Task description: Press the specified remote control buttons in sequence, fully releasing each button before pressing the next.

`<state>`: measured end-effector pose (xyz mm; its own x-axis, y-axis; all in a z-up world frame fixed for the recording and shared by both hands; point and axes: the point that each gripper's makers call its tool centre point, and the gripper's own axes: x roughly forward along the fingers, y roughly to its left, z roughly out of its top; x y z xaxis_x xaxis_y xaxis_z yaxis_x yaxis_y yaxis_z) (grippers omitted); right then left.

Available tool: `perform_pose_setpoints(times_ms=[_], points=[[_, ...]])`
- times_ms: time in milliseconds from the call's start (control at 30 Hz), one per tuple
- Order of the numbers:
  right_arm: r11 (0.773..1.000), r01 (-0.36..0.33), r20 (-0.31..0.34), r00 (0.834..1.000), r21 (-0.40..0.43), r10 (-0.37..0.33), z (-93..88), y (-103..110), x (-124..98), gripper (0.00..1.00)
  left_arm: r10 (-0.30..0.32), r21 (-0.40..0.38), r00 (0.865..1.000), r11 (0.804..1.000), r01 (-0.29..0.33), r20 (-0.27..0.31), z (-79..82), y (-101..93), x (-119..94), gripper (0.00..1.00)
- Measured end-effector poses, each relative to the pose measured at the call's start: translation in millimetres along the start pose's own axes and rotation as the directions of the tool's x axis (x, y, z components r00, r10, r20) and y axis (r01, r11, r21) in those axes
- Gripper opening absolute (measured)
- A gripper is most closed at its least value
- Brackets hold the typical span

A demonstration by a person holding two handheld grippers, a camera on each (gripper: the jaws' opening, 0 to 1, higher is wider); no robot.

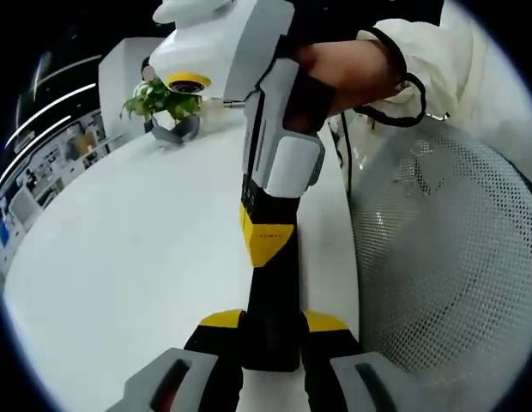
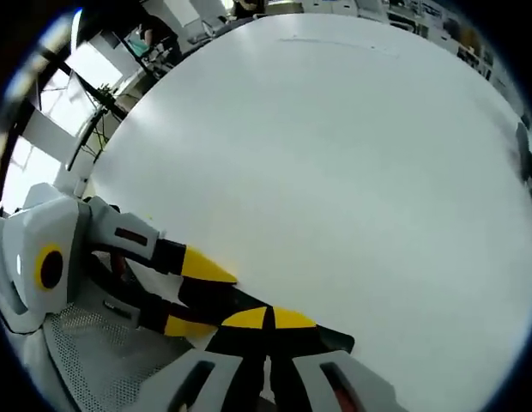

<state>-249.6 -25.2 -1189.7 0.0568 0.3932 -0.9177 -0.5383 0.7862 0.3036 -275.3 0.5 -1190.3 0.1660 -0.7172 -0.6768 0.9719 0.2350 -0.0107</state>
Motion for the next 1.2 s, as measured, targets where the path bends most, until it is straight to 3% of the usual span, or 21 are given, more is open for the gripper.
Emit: perform_pose_setpoints(times_ms=[267,767,1200], points=[[1.0,-0.019,0.01,1.0,0.018,0.019,-4.4,-2,-14,0.0,0.0,0.0,1.0,1.0,0.0,0.0,0.1,-0.2,0,0.25],[0.999,-0.046,-0.018,0.999,0.006,0.046,-8.0,9,-8,0.0,-0.001,0.004,1.0,1.0,0.001,-0.001,0.1,-0.3,0,0.25],[0.996,0.038,-0.034,0.999,-0.082,-0.04,-13.3,8,-4,0.0,-0.004,-0.006,1.0,1.0,0.004,0.003,0.3,-0.1,0,0.26]])
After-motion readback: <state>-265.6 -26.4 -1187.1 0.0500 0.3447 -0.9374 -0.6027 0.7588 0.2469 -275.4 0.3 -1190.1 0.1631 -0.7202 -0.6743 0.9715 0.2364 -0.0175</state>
